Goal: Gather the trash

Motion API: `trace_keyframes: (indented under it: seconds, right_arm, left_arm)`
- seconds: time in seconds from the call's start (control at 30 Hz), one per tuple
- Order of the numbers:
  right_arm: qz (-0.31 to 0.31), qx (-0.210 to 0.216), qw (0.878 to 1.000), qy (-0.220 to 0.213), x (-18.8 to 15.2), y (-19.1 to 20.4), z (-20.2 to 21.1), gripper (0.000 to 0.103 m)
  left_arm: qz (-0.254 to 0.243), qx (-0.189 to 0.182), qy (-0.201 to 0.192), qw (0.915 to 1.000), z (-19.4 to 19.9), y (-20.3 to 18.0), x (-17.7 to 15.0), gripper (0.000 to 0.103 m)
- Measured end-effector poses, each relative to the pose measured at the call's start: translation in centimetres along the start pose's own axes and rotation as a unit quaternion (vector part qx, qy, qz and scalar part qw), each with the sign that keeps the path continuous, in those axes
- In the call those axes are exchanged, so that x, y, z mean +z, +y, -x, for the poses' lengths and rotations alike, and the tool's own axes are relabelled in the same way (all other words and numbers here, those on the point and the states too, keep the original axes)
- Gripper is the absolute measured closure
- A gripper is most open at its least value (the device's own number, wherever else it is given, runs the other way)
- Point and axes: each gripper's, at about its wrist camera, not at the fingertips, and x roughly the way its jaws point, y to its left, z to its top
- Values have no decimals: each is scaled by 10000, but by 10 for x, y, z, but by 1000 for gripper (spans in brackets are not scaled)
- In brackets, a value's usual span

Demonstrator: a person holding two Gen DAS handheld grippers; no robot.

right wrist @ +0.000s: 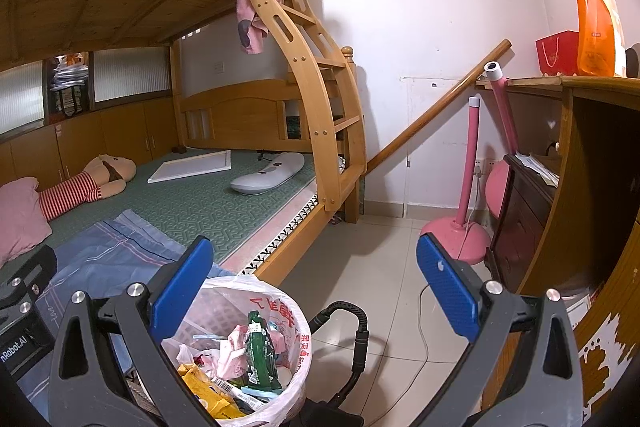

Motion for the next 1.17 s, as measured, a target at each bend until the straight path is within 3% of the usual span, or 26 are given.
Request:
trace_keyframes:
  seconds: [0.5, 0.67, 0.73, 0.87, 1.0, 1.17]
  right_arm:
    - [38, 39, 10000, 0, 4, 3, -5, 3]
    - [37, 61, 10000, 4, 6, 1, -7, 3]
    - [6, 91, 10000, -1, 7, -1, -7, 3]
    - [-15, 133, 9999, 41, 8, -4, -13, 3]
    - [-67, 165, 9998, 76, 9, -8, -16, 3]
    - [-95, 171, 9997, 109, 8, -9, -19, 3]
  left_arm:
    - [-47, 28, -67, 10000, 1, 1, 1, 3]
    - [140, 363, -307, 9988, 3, 9, -1, 3]
    - [239, 147, -187, 9994, 0, 13, -2, 3]
    - [98, 231, -83, 9997, -5, 8, -5, 3]
    - [430, -77, 313, 9986, -14, 15, -4, 3]
    - [294, 45, 302, 9991, -15, 12, -4, 3]
